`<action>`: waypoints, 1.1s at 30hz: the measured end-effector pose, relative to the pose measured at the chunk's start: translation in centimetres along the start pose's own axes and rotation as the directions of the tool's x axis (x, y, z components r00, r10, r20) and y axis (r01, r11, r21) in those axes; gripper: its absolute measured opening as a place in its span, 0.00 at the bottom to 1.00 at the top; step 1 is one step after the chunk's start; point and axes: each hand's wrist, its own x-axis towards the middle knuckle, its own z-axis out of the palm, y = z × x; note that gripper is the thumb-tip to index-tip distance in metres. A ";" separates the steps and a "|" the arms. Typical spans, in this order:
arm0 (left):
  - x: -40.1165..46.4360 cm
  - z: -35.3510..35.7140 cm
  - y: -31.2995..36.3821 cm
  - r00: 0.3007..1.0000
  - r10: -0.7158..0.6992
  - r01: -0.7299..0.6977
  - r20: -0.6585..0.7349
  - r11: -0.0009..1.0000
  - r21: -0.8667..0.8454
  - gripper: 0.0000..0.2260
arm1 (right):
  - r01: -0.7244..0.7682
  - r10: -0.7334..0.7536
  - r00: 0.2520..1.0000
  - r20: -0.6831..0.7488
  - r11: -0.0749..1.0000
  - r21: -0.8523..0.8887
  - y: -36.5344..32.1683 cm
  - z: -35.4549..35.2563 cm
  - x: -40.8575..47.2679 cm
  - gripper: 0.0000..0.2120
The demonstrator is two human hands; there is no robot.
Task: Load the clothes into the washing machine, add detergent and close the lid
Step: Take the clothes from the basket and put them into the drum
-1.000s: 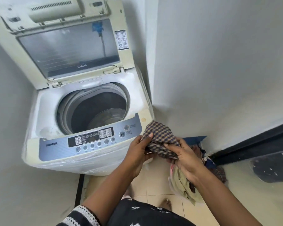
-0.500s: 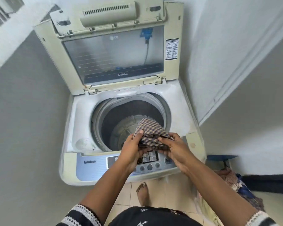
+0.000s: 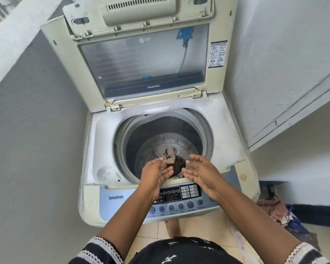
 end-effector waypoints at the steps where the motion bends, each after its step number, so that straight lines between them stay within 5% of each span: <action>1: -0.2 0.2 0.0 1.000 0.007 -0.007 0.003 1.000 -0.002 0.06 | 0.007 -0.007 1.000 -0.002 1.000 -0.004 0.0 -0.1 -0.1 0.17; 8: -2.6 2.8 -1.6 0.995 0.028 -0.029 0.096 0.999 0.013 0.05 | 0.073 -0.072 0.997 -0.029 0.996 0.052 -0.2 -3.3 -2.5 0.07; 21: -10.5 10.4 -10.1 0.953 0.048 -0.089 0.300 0.988 0.126 0.06 | 0.162 -0.142 0.980 -0.142 0.976 0.143 2.0 -15.6 -10.4 0.09; 33: -14.4 16.2 -22.3 0.953 -0.095 -0.029 0.289 0.918 0.396 0.07 | 0.113 -0.045 0.948 -0.316 0.973 0.199 9.9 -30.8 -15.9 0.08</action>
